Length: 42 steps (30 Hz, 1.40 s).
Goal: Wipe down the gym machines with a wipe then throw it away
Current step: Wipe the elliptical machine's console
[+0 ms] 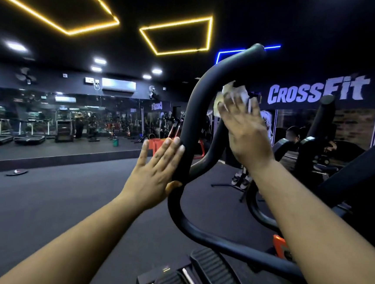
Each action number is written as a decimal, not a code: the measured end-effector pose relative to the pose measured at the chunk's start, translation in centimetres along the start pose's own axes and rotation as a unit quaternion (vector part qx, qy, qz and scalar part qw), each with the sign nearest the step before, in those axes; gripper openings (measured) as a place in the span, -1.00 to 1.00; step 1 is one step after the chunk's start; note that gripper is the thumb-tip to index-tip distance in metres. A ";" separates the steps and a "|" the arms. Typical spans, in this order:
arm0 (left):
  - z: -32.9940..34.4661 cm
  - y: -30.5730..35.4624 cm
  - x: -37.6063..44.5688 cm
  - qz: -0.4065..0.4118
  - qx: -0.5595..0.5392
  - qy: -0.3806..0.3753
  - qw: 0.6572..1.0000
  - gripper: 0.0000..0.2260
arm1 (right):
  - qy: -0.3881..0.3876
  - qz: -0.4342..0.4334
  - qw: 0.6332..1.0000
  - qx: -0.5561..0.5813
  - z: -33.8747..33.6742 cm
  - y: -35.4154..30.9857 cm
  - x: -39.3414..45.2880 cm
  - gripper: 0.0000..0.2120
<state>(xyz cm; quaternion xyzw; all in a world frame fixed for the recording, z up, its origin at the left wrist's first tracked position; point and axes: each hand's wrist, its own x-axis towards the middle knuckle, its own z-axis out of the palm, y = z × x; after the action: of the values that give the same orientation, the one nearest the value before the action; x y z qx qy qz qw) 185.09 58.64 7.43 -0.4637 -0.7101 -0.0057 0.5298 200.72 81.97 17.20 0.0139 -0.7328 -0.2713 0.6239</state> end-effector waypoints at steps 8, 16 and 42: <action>1.1 0.4 -0.7 -0.007 -0.026 -0.021 0.999 -0.24 | -0.161 -0.042 0.986 -0.020 4.0 -6.4 -10.4 -0.40; 3.7 3.0 -5.1 -0.068 -0.155 -0.128 0.977 -0.12 | -0.112 0.277 0.895 0.330 1.9 -15.2 -17.4 -0.46; 22.6 -6.5 -22.1 -0.390 -0.713 -0.327 0.482 -0.85 | -0.205 0.707 0.456 0.500 17.2 -37.7 -20.4 -0.70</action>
<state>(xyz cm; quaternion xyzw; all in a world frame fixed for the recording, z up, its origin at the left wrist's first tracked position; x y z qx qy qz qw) 164.01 51.83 -16.05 -0.3263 -0.6928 -0.5636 -0.3097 177.40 63.69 -18.18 -0.2556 -0.6076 0.6809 0.3191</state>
